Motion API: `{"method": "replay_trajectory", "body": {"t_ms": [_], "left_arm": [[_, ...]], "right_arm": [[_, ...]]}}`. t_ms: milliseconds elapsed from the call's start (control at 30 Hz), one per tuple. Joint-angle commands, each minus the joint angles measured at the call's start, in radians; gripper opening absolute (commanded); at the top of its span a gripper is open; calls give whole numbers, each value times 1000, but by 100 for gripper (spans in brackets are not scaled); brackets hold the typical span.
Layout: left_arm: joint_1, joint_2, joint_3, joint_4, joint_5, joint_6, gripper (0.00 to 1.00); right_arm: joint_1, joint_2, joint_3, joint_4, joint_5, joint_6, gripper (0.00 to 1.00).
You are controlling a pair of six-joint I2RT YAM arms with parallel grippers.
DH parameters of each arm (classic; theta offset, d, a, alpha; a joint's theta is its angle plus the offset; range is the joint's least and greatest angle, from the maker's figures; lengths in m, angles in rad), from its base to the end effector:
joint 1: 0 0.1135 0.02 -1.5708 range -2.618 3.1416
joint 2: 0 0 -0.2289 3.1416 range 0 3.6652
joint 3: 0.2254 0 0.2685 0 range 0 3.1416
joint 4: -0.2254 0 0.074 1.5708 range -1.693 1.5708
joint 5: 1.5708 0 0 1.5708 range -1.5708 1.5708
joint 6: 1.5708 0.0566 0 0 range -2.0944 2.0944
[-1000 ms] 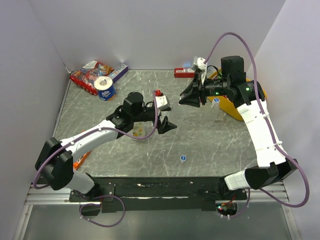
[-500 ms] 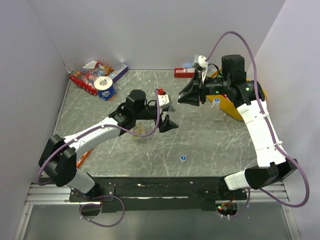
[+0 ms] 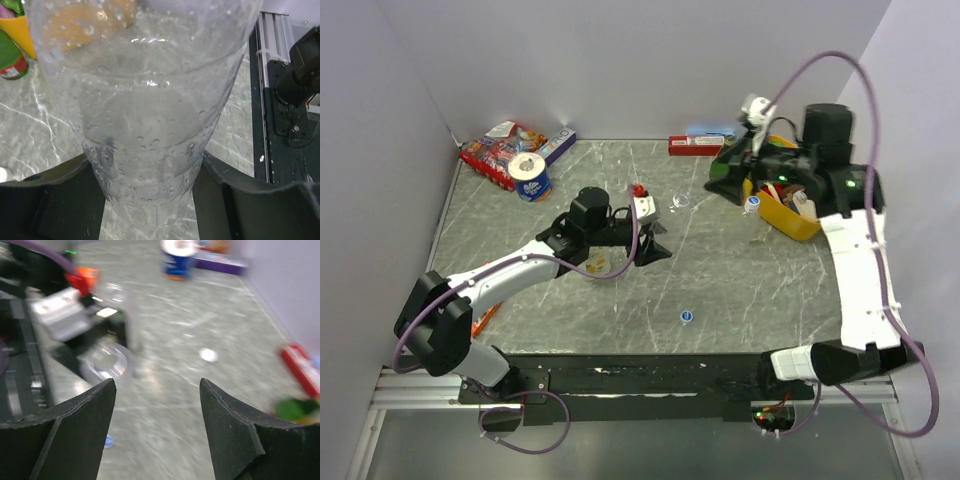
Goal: Screw on the bottle caps
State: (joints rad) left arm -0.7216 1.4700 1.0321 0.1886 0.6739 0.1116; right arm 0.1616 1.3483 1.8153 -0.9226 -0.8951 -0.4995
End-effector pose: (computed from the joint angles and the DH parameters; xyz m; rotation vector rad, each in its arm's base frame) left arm 0.2574 -0.2736 0.2554 1.1914 1.4659 -1.0345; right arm 0.2637 0.0877 0.4600 -1.1088 1.5486 0.6721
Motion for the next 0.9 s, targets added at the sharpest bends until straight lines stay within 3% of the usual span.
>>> {"method": "replay_trajectory", "body": {"t_ms": [0,100,133,267,500,867], "left_arm": [[-2,-94,-24,28,-14,40,30],[-4,-123,-21,-15,-39,71,2],[-2,-132,-24,-18,-52,74,1],[16,-194,-43,-18,-102,1,1],[100,-284,-108,-17,-83,-144,1],[174,-324,-133,-20,-25,-167,2]], "right_arm": [[-37,-104,-95,-143,36,-231,73],[33,-159,-290,-206,100,-451,73],[77,-173,-336,-214,137,-556,72],[243,-209,-616,-174,261,-809,71],[374,-181,-884,-72,418,-1273,70],[510,12,-886,-25,418,-1393,67]]}}
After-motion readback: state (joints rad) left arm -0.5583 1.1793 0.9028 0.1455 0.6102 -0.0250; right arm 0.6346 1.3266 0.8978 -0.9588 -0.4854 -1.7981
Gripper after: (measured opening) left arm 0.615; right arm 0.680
